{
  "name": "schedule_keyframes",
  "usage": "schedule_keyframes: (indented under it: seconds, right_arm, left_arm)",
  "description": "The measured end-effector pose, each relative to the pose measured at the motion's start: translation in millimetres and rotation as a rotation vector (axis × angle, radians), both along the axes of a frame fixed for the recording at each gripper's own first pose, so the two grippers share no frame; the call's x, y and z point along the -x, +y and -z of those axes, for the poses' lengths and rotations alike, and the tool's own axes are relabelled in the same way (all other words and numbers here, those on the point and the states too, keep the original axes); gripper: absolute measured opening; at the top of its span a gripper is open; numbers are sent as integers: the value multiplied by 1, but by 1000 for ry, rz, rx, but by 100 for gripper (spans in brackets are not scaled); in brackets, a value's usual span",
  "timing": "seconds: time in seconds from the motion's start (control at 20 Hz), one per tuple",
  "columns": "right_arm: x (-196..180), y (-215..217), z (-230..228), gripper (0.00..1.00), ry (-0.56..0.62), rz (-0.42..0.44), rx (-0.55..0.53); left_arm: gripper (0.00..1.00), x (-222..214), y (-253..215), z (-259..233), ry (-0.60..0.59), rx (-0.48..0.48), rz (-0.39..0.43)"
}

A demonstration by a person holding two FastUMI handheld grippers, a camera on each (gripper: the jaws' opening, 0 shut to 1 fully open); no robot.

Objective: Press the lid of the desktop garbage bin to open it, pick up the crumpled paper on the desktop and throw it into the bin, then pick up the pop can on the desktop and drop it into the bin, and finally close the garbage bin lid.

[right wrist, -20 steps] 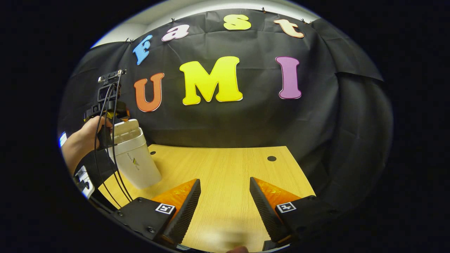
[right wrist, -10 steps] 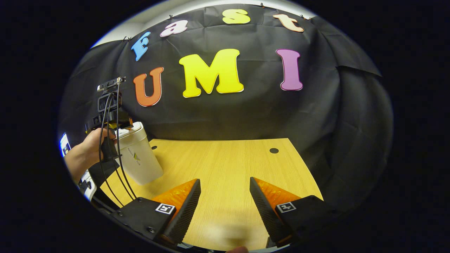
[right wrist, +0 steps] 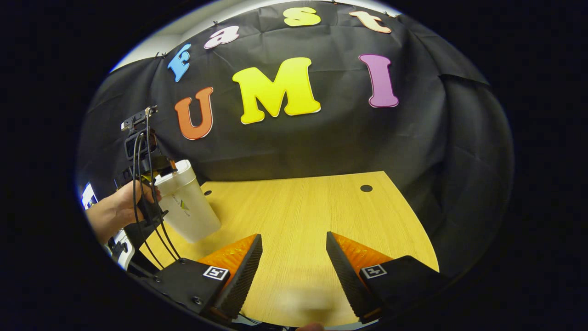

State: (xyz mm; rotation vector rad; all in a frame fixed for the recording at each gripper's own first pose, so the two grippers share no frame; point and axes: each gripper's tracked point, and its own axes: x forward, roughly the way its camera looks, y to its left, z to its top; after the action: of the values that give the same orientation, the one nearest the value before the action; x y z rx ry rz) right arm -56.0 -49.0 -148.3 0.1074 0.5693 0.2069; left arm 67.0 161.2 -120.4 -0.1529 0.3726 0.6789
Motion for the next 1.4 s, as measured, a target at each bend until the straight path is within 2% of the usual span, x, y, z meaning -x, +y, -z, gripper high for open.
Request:
schedule_keyframes:
  seconds: [0.15, 0.2, 0.25, 0.4, 0.65, 0.85, 1.05, 1.4]
  right_arm:
    - [2, -5, 10, 89, 21, 15, -11]
    - [2, -7, 10, 89, 21, 19, -11]
    - [2, -8, 8, 89, 16, 22, -8]
    - [-2, -9, -8, 89, -30, 28, 5]
    - [-8, -14, -35, 89, -126, 67, 63]
    - [-9, 0, -49, 89, -182, 56, 109]
    - [-7, 15, -63, 89, -253, 34, 148]
    - [-13, 15, -81, 89, -352, 92, 146]
  left_arm:
    - [95, -2, -1, -1, -10, -40, 24]
    - [100, 0, -2, 0, -20, -43, 25]
    - [95, 0, -1, -2, -36, -56, 28]
    - [95, -2, 0, -8, -60, -108, 56]
    - [94, -5, -1, -8, -50, -111, 125]
    - [98, -10, -16, -16, -111, -64, 211]
    - [98, -11, -32, -38, -175, -78, 311]
    - [97, 0, -80, -62, -255, -99, 472]
